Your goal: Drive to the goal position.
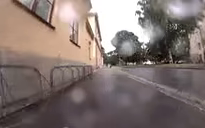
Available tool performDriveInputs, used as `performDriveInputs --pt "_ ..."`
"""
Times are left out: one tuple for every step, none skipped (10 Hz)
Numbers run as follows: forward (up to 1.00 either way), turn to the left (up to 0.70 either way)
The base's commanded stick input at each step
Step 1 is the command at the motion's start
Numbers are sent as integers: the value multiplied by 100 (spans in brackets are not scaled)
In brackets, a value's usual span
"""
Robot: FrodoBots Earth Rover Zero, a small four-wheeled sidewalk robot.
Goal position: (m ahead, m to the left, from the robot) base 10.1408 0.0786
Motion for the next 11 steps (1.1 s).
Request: performDriveInputs --pt "85 0" --pt "85 0" --pt "85 0" --pt "85 0" --pt "85 0" --pt "85 -23" --pt "85 -34" --pt "85 -34" --pt "85 -21" --pt "85 -4" --pt "85 0"
